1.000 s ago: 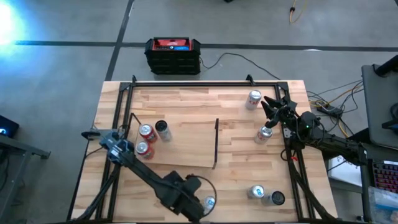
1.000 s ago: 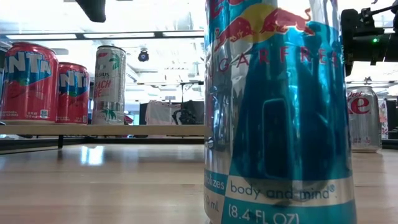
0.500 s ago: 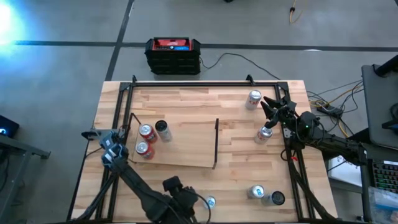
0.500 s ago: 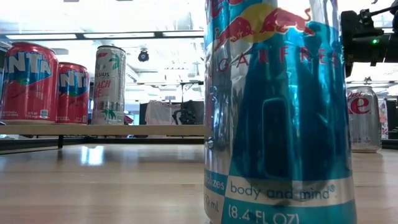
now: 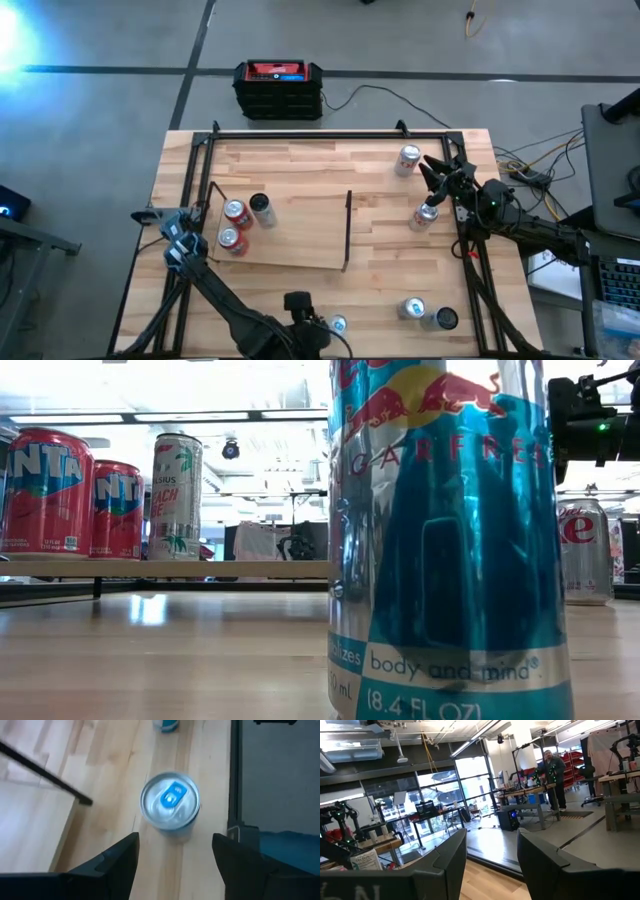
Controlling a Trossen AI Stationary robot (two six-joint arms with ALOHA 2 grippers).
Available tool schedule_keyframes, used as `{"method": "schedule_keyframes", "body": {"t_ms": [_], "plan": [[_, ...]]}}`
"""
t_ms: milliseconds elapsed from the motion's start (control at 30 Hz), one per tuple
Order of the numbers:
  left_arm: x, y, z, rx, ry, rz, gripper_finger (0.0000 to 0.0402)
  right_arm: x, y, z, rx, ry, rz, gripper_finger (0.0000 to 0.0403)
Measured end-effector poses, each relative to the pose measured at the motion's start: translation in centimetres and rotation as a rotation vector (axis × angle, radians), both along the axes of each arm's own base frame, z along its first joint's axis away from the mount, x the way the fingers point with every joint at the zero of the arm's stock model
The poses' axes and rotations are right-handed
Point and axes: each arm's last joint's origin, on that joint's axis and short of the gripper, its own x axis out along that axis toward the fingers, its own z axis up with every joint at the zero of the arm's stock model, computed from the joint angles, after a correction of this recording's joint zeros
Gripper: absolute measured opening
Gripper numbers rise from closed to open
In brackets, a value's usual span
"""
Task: Place canned beverage on shelf
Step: Put the left blue soda can on the shelf
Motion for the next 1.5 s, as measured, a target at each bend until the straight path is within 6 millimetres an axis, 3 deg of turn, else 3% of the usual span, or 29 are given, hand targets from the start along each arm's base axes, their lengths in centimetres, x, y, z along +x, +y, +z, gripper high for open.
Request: {"method": "schedule_keyframes", "body": {"t_ms": [233, 733, 1500], "plan": [[0.6, -0.1, -0.3, 0.071, -0.042, -0.069, 0.0235, 0.0, 0.0, 0.0, 0.000, 0.001, 0.000, 0.0157], [2.4, 1.2, -0.9, 0.029, -0.063, -0.053, 0.0235, 0.0, 0.0, 0.0, 0.000, 0.001, 0.000, 0.0157], [2.8, 1.3, -2.1, -0.006, -0.053, -0.059, 0.0235, 0.0, 0.0, 0.0, 0.000, 0.001, 0.000, 0.0157]]}}
